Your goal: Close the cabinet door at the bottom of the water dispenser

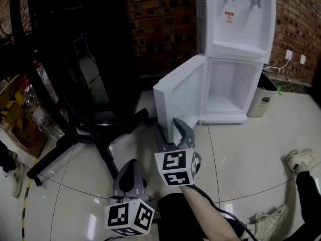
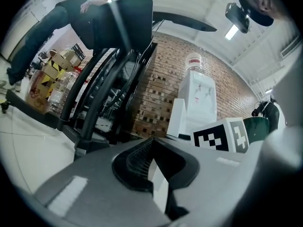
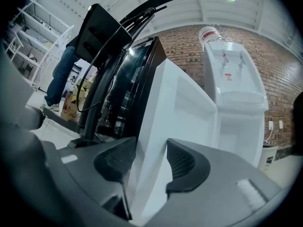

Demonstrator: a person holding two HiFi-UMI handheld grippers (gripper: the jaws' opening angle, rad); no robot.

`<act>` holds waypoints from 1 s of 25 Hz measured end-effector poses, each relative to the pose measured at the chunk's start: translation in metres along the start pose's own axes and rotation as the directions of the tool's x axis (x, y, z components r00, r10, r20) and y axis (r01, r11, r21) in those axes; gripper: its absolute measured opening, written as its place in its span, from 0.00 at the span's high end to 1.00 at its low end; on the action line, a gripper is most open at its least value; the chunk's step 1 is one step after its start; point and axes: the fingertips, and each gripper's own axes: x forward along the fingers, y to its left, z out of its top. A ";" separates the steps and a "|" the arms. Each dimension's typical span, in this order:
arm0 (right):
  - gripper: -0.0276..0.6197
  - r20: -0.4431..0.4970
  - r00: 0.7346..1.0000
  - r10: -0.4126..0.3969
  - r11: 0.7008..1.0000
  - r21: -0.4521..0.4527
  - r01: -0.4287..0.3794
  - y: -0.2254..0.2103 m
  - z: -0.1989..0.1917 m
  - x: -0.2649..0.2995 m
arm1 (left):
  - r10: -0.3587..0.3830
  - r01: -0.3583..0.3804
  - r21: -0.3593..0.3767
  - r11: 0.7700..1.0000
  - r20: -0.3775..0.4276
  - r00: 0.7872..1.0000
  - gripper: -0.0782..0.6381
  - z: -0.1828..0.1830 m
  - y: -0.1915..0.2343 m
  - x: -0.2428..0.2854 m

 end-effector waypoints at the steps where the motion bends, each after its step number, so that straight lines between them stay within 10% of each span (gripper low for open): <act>1: 0.64 -0.006 1.000 -0.004 1.000 0.000 0.004 -0.003 -0.001 -0.006 | -0.008 0.008 -0.005 1.000 0.003 1.000 0.87 0.001 -0.006 -0.001; 25: 0.69 -0.092 0.964 -0.251 0.966 0.045 0.256 -0.137 -0.036 -0.135 | -0.260 0.259 0.018 0.966 0.036 0.965 0.87 0.023 -0.154 -0.002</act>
